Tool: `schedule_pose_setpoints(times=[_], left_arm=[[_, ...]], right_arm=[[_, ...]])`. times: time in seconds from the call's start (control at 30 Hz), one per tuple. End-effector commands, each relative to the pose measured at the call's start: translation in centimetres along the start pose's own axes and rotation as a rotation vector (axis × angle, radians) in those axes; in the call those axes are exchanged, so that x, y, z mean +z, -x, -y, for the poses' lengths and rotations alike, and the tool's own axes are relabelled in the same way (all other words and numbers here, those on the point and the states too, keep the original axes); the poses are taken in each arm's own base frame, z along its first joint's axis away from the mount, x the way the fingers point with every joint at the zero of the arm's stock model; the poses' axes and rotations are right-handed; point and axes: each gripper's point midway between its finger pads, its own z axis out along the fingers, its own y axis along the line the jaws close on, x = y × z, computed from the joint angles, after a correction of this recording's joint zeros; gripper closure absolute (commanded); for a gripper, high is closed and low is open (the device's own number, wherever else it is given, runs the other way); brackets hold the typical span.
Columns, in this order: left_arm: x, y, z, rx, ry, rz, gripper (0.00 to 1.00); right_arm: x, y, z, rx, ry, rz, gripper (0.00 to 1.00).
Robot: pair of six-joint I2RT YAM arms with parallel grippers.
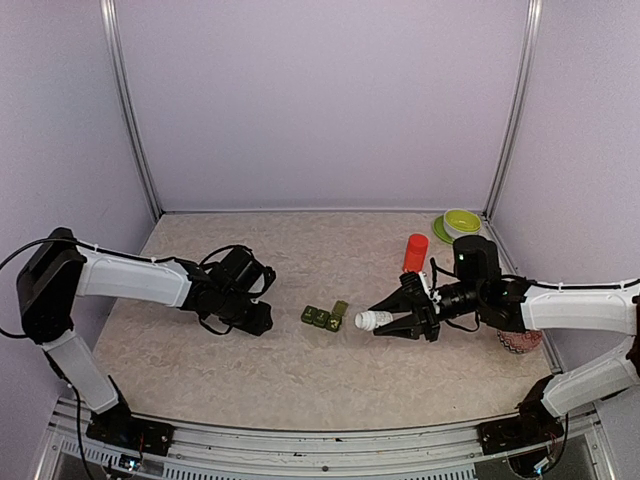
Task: Sort the pills into containers
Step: Pick up the lid of the pill bottle from the center of the board, then screw the lid of the pill bottle onto the pill bottle.
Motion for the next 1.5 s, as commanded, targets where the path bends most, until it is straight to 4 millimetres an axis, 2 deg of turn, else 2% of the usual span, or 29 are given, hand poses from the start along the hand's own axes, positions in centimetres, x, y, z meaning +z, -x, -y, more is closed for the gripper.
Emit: schedule_pose_setpoints(times=[0.0, 0.23, 0.5, 0.73, 0.87, 1.1, 1.47], left_arm=[[-3.6, 3.2, 4.4, 0.032, -0.216, 0.128, 0.76], [-8.5, 5.9, 8.8, 0.065, -0.453, 0.237, 0.76], [-13.7, 7.1, 14.2, 0.146, -0.691, 0.346, 0.76], [-16.7, 7.4, 16.3, 0.104, -0.846, 0.432, 0.76], [-17.6, 7.4, 17.4, 0.093, -0.883, 0.457, 0.76], [-18.6, 7.0, 18.7, 0.078, -0.932, 0.474, 0.76], [-18.5, 5.8, 20.8, 0.093, -0.973, 0.450, 0.76]], right_arm=[[0.2, 0.1, -0.4, 0.010, 0.004, 0.034, 0.78], [0.4, 0.7, -0.4, 0.007, -0.024, 0.054, 0.77], [1.8, 0.8, -0.1, 0.078, -0.057, 0.042, 0.75], [3.4, 0.4, 0.4, 0.087, -0.158, 0.016, 0.78], [3.7, 0.8, 1.2, 0.084, -0.250, 0.025, 0.78], [2.8, 2.0, 1.7, 0.055, -0.364, 0.056, 0.79], [2.2, 2.8, 1.1, 0.046, -0.425, 0.072, 0.80]])
